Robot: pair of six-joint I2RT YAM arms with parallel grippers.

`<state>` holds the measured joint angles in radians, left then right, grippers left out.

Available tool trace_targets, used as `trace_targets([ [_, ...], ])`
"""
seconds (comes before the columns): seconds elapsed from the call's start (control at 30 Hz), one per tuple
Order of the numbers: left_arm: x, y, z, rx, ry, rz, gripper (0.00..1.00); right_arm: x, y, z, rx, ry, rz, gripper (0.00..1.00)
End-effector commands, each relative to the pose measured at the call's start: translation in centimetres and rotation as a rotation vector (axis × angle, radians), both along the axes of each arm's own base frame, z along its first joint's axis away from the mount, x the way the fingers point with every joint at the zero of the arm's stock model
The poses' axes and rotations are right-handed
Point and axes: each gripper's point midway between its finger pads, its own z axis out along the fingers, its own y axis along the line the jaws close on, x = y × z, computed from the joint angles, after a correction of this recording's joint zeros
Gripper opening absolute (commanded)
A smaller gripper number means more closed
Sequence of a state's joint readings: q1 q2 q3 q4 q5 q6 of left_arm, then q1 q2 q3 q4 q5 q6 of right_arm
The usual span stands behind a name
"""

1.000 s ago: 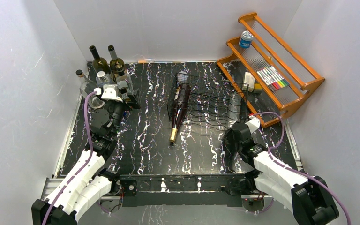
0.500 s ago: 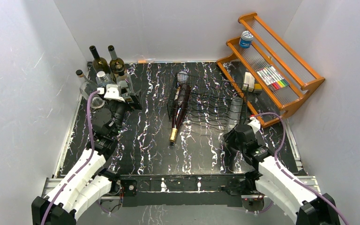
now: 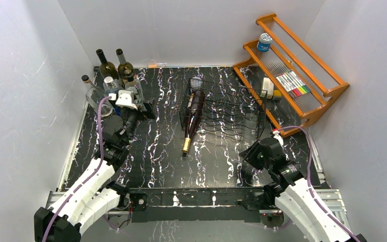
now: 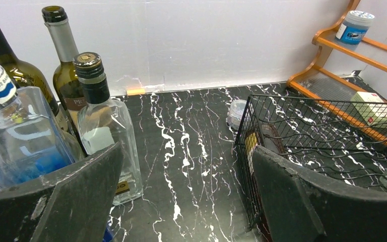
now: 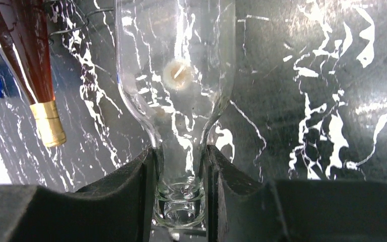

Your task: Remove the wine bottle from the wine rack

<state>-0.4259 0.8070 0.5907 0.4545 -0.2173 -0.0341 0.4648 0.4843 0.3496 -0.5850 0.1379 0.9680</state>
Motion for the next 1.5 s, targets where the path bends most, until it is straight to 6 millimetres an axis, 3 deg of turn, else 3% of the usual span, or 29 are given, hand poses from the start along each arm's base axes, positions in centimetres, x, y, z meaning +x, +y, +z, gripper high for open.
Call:
trace_targets([
  [0.0,0.1,-0.4,2.1,-0.01,-0.037,-0.014,0.98,-2.1,0.5,1.3,0.048,0.11,0.011,0.23],
  [0.23,0.3,-1.0,1.5,0.006,-0.015,-0.027,0.98,-4.7,0.8,1.8,0.068,0.207,0.065,0.23],
  [0.37,0.4,-1.7,0.9,0.017,0.0,-0.048,0.98,-5.4,1.2,3.2,0.097,0.177,0.114,0.22],
  [0.5,0.3,-3.5,0.2,0.049,0.011,-0.106,0.98,-6.6,1.5,3.8,0.119,0.21,0.15,0.18],
  [0.73,-1.3,-7.3,0.0,0.053,-0.001,-0.265,0.98,-7.3,0.8,7.3,0.066,0.17,0.213,0.09],
  [0.9,-4.5,-12.3,0.2,0.068,-0.028,-0.602,0.97,-8.1,2.2,7.7,0.106,0.165,0.343,0.0],
  [1.0,-7.7,-15.6,-0.3,0.074,0.001,-0.863,0.97,-8.5,2.8,8.0,0.11,0.146,0.429,0.0],
  [1.1,-9.9,-17.5,-0.7,0.077,0.039,-1.015,0.98,-9.0,2.5,8.7,0.074,0.143,0.481,0.0],
  [1.23,-11.9,-19.6,-1.3,0.144,0.037,-1.076,0.98,-9.4,2.8,9.6,0.074,0.14,0.545,0.0],
  [1.47,-14.2,-23.1,-4.8,0.365,0.053,-1.1,0.98,-9.3,4.0,9.9,0.109,0.156,0.616,0.0],
])
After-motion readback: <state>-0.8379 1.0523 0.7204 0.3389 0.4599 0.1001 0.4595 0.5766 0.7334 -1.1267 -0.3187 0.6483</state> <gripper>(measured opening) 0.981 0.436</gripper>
